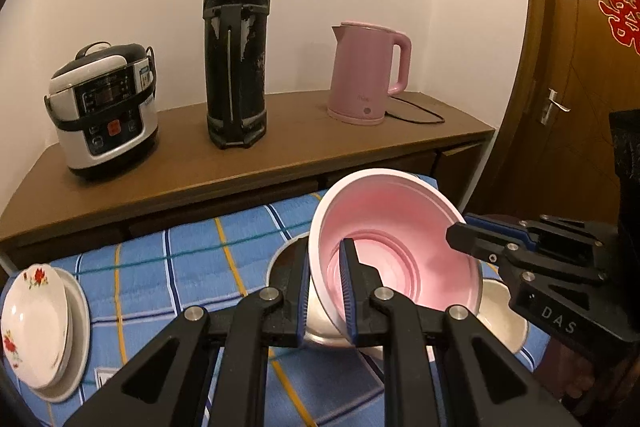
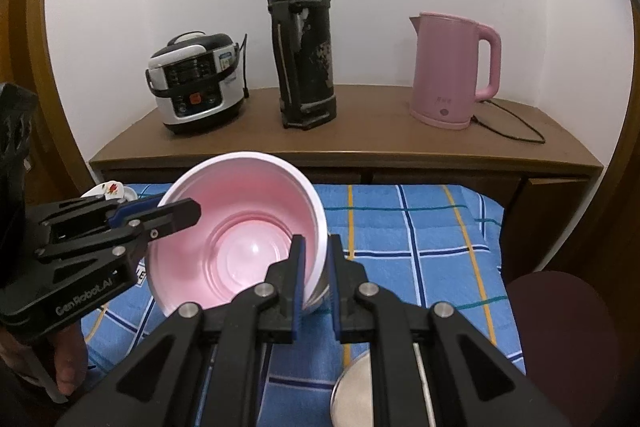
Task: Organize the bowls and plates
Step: 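Carry the pink bowl with the left gripper over the steel bowl, then lower the pink bowl into the steel bowl with the left gripper, then open the left gripper and move both grippers toward the white enamel bowl, then grasp the white enamel bowl rim with both grippers on opposite sides, then lift the white enamel bowl with both grippers over the pink bowl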
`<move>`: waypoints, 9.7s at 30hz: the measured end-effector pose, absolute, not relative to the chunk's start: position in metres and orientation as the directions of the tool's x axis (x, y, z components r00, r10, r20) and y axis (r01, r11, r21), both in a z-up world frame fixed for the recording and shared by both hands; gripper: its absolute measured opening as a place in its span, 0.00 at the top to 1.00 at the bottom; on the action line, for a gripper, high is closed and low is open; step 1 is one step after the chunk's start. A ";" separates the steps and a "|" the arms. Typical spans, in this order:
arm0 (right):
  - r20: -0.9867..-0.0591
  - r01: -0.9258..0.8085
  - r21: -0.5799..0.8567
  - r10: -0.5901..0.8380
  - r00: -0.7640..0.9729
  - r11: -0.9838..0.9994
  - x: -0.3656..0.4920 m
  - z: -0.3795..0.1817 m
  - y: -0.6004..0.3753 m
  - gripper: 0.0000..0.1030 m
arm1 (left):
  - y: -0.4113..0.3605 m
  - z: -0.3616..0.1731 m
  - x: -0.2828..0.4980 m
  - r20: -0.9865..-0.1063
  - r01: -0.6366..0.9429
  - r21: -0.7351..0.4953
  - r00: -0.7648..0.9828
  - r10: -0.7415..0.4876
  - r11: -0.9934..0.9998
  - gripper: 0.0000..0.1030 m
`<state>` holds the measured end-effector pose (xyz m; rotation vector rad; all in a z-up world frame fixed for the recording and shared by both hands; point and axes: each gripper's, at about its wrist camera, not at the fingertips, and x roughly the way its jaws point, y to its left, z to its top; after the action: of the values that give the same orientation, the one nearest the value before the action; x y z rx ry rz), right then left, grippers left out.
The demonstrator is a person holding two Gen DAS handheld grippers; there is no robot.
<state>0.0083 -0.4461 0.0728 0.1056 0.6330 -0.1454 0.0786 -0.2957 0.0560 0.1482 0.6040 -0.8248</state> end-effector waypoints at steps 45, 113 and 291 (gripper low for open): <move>-0.709 0.222 -0.029 -0.177 0.683 0.975 0.062 0.034 -0.439 0.88 | -0.299 0.011 0.134 -0.606 0.739 -0.201 0.422 -0.674 0.643 0.85; -0.768 0.197 -0.070 -0.179 0.615 0.978 0.080 0.012 -0.443 0.87 | -0.305 -0.007 0.138 -0.651 0.764 -0.176 0.383 -0.655 0.621 0.85; -0.612 0.259 0.124 -0.132 0.780 0.958 -0.081 0.040 -0.498 0.86 | -0.341 0.019 0.008 -0.587 0.767 -0.215 0.393 -0.708 0.605 0.77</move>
<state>-0.0812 -0.4982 0.0405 0.2059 0.6431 -0.2127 0.0077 -0.3413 0.0188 0.0959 0.6955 -0.9374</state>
